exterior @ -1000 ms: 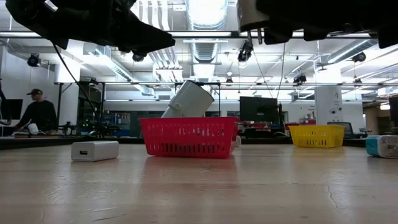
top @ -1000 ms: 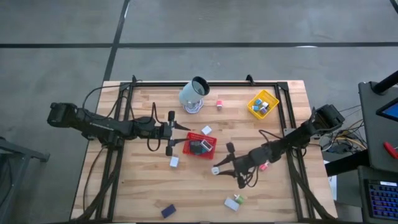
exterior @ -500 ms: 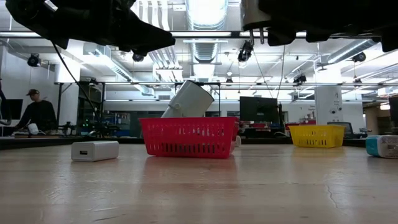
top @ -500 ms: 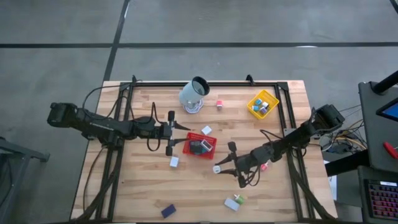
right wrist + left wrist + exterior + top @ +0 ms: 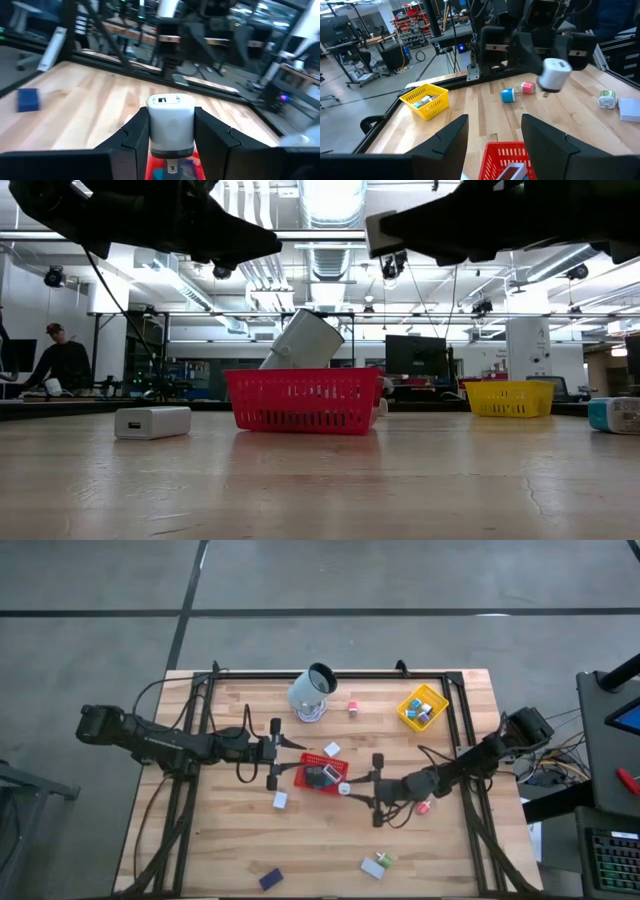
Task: Pick & Place Office items
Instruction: Put the white black charger adapter into the yellow basket
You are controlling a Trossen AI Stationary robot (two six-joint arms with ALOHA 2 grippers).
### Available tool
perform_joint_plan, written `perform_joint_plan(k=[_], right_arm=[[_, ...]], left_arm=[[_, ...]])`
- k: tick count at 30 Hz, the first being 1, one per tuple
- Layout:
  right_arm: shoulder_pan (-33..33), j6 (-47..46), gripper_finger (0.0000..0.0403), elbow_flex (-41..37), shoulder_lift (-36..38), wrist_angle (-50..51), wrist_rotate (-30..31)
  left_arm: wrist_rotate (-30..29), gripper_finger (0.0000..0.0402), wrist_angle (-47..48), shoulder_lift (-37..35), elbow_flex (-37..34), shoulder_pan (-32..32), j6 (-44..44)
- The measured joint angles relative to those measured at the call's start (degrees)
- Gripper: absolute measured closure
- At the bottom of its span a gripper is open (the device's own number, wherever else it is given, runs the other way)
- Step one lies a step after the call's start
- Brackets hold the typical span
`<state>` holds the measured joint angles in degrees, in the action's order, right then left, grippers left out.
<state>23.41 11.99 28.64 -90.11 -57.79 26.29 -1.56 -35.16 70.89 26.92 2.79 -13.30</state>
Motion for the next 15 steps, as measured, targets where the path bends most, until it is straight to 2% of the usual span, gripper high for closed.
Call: perform_joint_plan(k=[6, 15], right_arm=[[-1.18, -0.95, 0.0287, 0.04, 0.00, 0.01, 2.77], [-2.68, -1.79, 0.0287, 0.07, 0.00, -0.10, 10.50]], left_arm=[[0.02, 0.0216, 0.00, 0.00, 0.00, 0.00, -0.35], [0.02, 0.0216, 0.00, 0.00, 0.00, 0.00, -0.35]])
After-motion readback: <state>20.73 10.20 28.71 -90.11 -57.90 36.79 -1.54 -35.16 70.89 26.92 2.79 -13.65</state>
